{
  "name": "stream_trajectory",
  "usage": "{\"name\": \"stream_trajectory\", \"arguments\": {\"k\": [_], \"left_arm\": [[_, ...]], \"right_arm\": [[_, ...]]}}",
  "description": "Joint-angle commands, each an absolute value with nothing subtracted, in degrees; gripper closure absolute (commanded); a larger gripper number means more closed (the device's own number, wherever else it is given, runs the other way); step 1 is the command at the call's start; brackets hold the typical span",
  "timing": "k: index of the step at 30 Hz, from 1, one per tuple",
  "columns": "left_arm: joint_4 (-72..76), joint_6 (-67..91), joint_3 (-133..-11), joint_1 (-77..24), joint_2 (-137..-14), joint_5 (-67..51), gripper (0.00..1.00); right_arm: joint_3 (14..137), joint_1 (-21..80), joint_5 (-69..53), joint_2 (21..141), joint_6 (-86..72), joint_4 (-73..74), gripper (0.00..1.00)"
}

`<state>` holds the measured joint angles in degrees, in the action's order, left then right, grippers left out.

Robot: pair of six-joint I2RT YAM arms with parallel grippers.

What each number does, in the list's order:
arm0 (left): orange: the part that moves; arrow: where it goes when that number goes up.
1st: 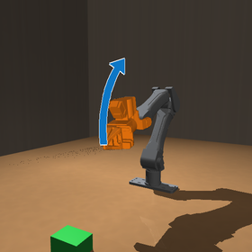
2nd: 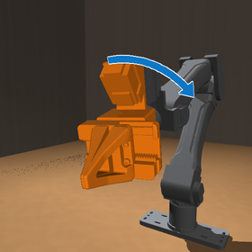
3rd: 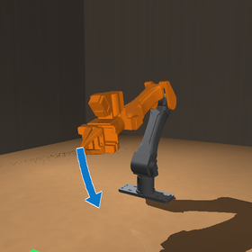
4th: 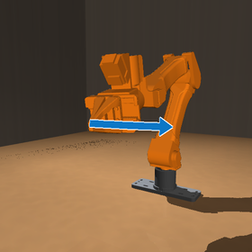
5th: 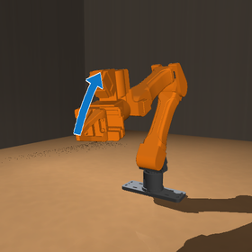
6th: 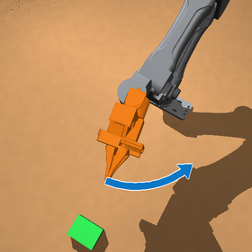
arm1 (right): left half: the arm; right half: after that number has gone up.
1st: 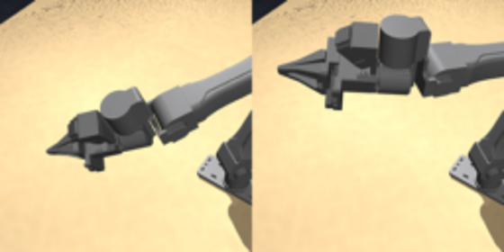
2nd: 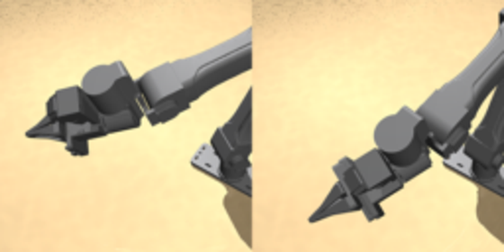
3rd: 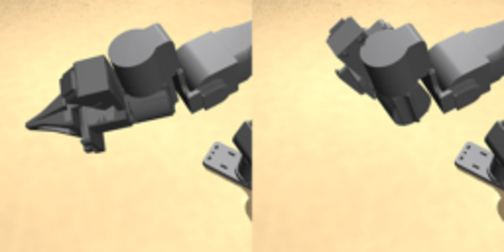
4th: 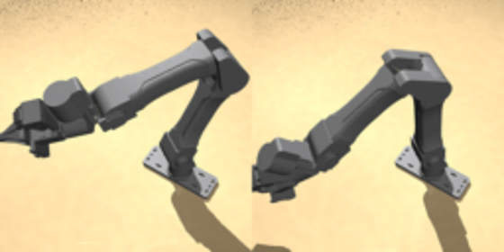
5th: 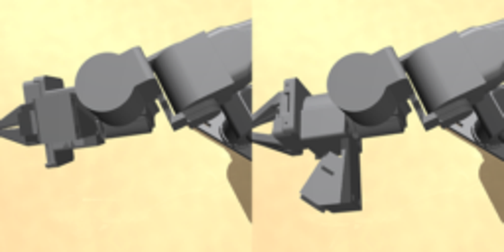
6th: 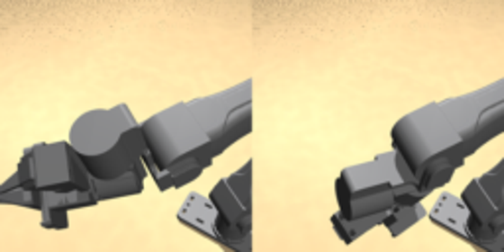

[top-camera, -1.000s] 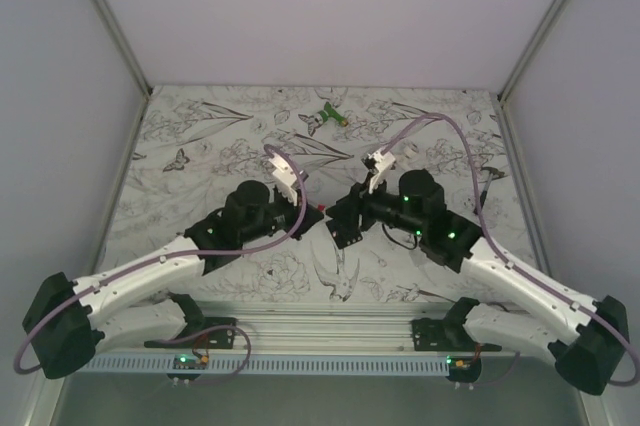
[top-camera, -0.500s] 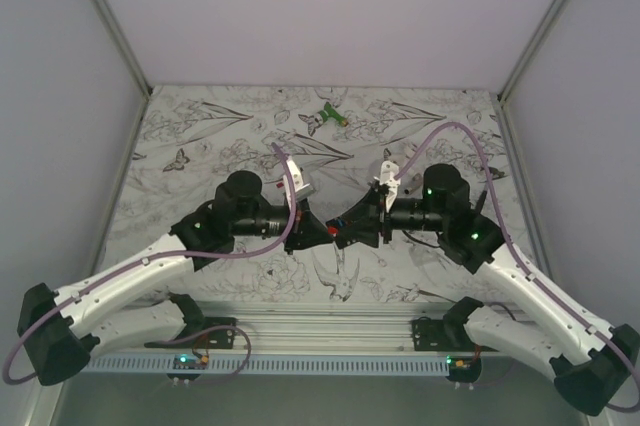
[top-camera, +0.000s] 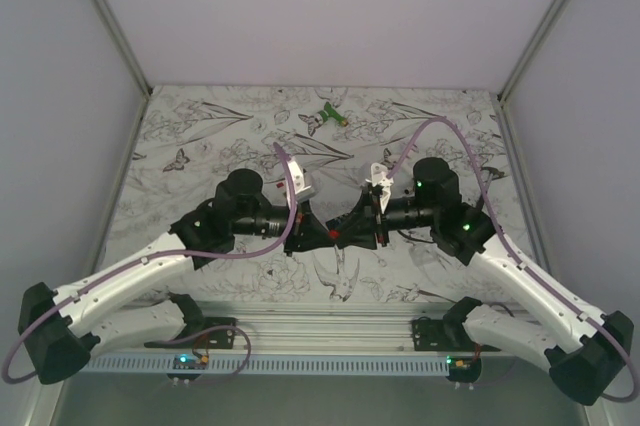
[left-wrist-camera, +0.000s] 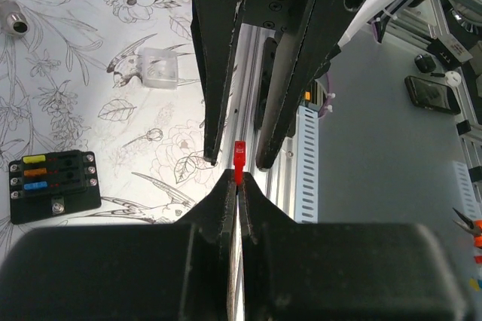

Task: Snap on the fuse box
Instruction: Pick up the fuse from the center of the board.

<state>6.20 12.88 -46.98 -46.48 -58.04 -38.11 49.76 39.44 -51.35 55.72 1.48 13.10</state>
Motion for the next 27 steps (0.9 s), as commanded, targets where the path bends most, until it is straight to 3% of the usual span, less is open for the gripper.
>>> {"name": "stream_trajectory", "arguments": {"k": [1,10,22,25,27], "left_arm": [[6.5,11.3,-48.8,-47.0,-58.9,-40.5,1.0],[6.5,11.1,-49.1,-47.4,-59.6,-40.6,1.0],[6.3,10.8,-48.1,-47.5,-59.2,-38.7,1.0],[5.8,10.8,-46.8,-47.5,-58.5,-34.4,0.95],[5.1,11.1,-45.8,-47.3,-57.6,-30.1,0.81]], "right_arm": [[52.1,38.9,-54.0,56.2,1.2,11.8,0.69],[51.9,38.9,-52.9,55.7,0.5,11.2,0.78],[51.7,39.0,-51.4,55.3,0.0,11.9,1.0],[51.7,39.0,-48.6,55.3,0.3,13.8,1.0],[51.8,38.9,-45.2,55.7,0.3,15.6,1.0]]}}
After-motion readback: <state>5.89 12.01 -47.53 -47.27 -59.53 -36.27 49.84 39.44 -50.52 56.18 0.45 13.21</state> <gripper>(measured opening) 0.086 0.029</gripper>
